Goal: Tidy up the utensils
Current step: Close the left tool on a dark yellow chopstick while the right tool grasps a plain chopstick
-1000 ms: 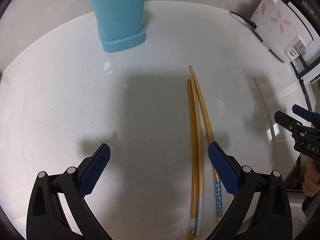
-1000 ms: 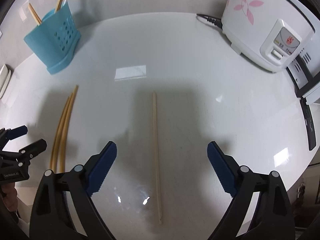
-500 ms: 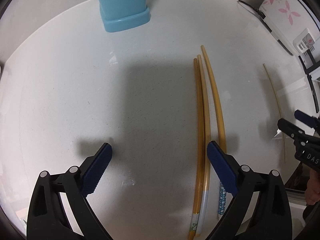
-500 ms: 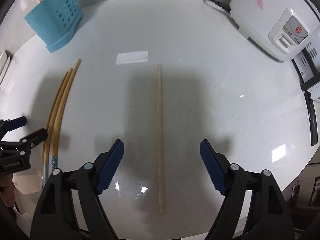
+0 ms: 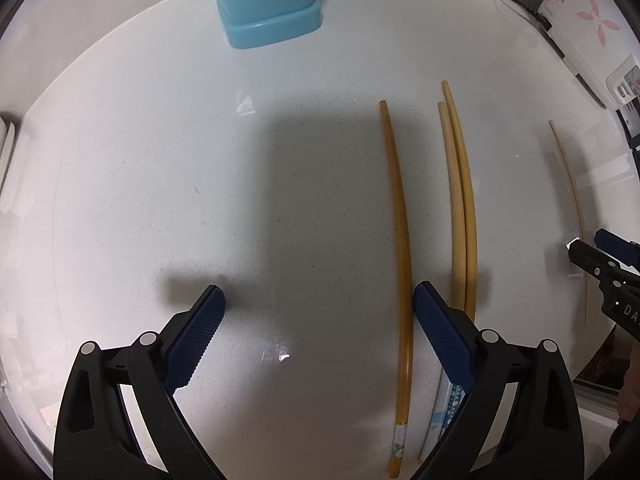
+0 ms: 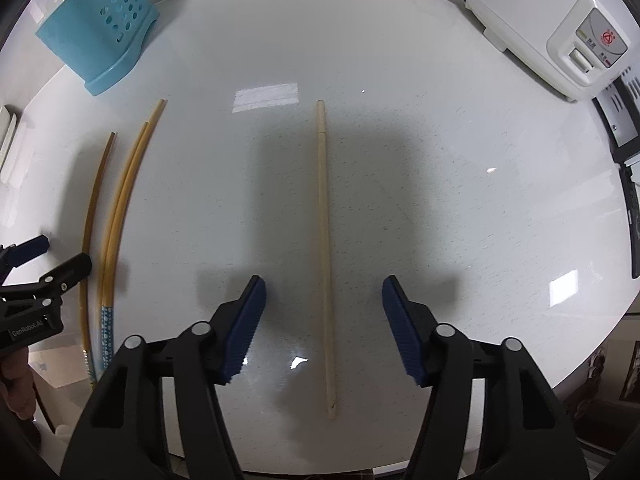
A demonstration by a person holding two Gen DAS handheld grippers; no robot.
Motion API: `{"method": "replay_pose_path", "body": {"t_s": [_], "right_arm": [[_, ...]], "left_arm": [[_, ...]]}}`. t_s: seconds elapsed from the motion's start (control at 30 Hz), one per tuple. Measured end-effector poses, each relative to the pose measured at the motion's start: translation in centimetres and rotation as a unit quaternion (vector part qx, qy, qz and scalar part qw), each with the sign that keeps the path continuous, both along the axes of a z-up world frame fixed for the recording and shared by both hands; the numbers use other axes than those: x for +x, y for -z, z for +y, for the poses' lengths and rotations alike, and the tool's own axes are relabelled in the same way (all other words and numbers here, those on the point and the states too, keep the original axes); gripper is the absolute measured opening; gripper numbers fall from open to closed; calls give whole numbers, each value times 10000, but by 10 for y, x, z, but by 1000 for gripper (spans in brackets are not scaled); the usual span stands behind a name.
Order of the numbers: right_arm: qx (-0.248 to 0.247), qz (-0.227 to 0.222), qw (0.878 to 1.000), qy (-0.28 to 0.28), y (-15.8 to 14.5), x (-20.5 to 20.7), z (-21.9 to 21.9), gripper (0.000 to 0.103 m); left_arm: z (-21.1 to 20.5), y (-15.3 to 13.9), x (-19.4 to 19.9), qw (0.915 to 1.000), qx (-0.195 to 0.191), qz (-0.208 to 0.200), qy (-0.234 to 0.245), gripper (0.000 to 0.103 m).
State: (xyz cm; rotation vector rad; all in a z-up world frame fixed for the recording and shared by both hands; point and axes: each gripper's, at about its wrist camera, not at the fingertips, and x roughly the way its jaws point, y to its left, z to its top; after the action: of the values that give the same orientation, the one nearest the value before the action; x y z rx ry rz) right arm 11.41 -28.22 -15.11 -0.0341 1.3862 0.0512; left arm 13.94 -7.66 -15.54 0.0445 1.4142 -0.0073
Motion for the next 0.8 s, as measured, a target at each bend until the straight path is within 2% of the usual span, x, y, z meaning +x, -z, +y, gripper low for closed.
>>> {"method": "replay_pose_path", "body": {"t_s": [0.1, 0.27, 0.3, 0.37, 0.4, 0.47, 0.5, 0.53, 0.6, 0.8], "right_arm": [[-4, 73, 10000, -15, 0, 1, 4, 49], [-11, 251, 9997, -56, -2, 7, 13, 33], [-12, 286, 9996, -53, -2, 7, 15, 32], [-14, 353, 9994, -48, -3, 9, 19, 27], [-15, 395, 9992, -33, -3, 11, 21, 26], [-18, 447, 9990, -2, -3, 11, 23, 21], [-18, 470, 9989, 16, -4, 12, 24, 18], [-24, 494, 9988, 37, -4, 13, 24, 4], [-67, 558, 9984, 40, -3, 15, 26, 3], [-145, 596, 9981, 58, -3, 20, 28, 3]], "left_arm": [[3, -3, -2, 9999, -3, 160, -67, 84], [-3, -10, -2, 9994, 1, 340, -16, 52], [-4, -11, -2, 9994, 3, 347, 5, 49], [-4, -13, -3, 9994, 7, 343, 31, 33], [-8, -12, -3, 9994, 11, 337, 38, 29], [-10, -13, -1, 9994, 13, 332, 28, 11], [-10, -13, 0, 9995, 15, 326, 12, 10], [-8, -14, 0, 9995, -16, 329, -30, 7], [-4, -14, 2, 9992, -156, 313, -204, 6], [-3, -13, 2, 9990, -208, 297, -260, 6]]}}
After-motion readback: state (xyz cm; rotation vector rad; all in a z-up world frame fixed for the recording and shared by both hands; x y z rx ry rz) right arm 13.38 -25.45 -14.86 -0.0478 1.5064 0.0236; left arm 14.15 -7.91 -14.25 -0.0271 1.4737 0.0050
